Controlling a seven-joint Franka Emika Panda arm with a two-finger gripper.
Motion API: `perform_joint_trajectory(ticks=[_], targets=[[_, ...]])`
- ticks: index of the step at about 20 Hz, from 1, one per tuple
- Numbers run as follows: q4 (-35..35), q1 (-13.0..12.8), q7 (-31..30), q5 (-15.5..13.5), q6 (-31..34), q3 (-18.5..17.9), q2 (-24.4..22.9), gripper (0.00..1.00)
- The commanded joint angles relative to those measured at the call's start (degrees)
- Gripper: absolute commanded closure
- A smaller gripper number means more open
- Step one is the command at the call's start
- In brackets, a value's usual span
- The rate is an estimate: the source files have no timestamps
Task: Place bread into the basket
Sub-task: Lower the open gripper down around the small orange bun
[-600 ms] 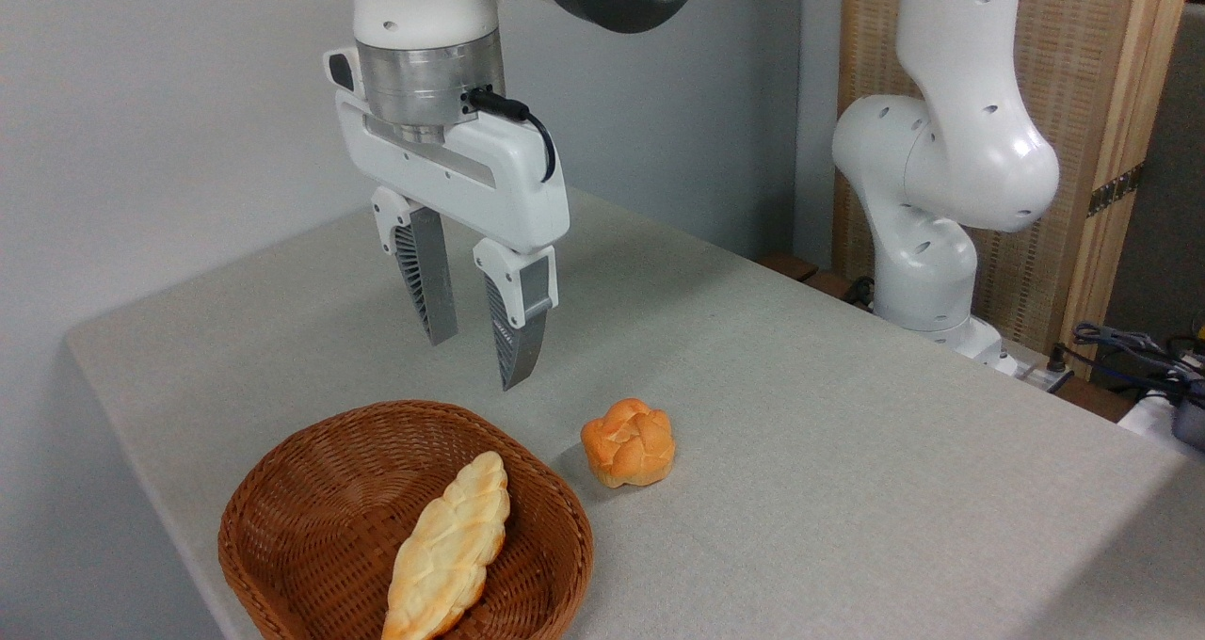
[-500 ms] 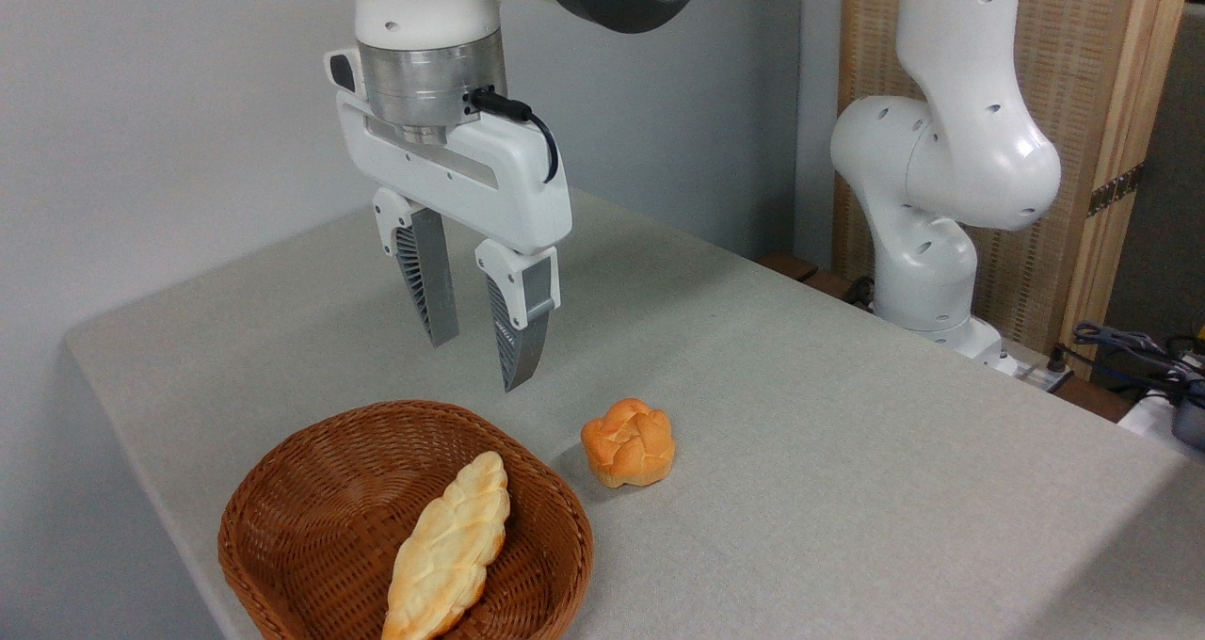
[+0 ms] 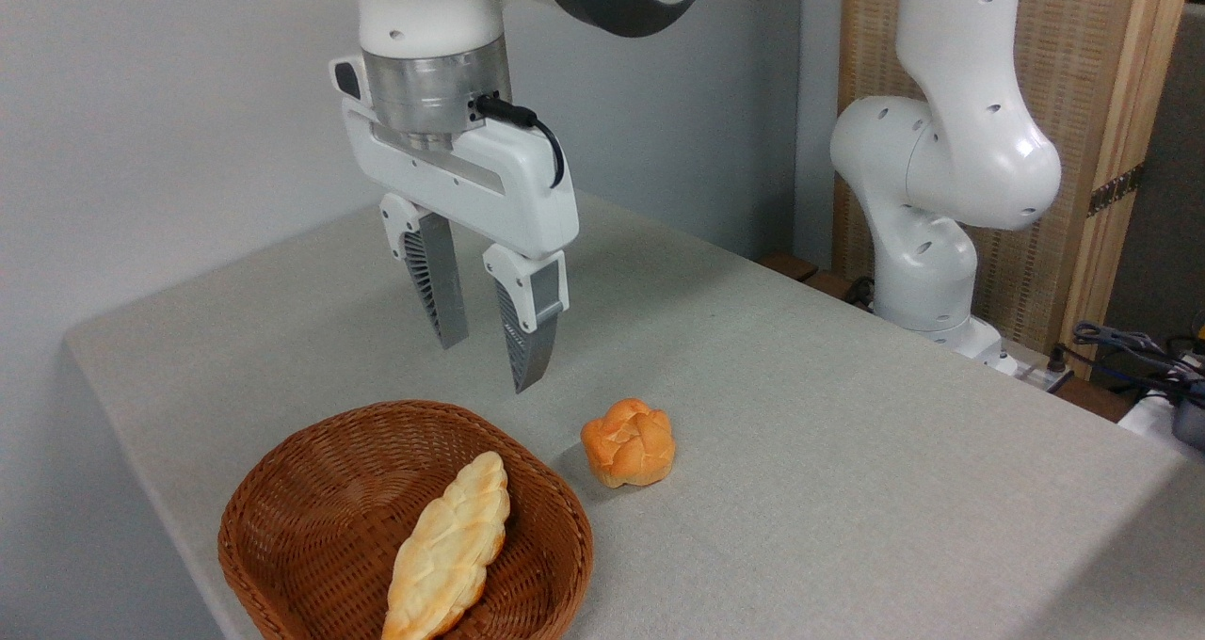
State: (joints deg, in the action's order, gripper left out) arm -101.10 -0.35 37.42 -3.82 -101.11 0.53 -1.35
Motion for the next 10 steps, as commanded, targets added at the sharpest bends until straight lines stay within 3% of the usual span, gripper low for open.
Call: perform_joint_trajectory(ticks=[1, 10], targets=[[-4.09, 0.17, 1.24, 0.74, 1.35, -0.27, -1.72, 0.0], [-14.82, 0.26, 10.03, 1.45, -3.13, -2.55, -3.22, 0.0]])
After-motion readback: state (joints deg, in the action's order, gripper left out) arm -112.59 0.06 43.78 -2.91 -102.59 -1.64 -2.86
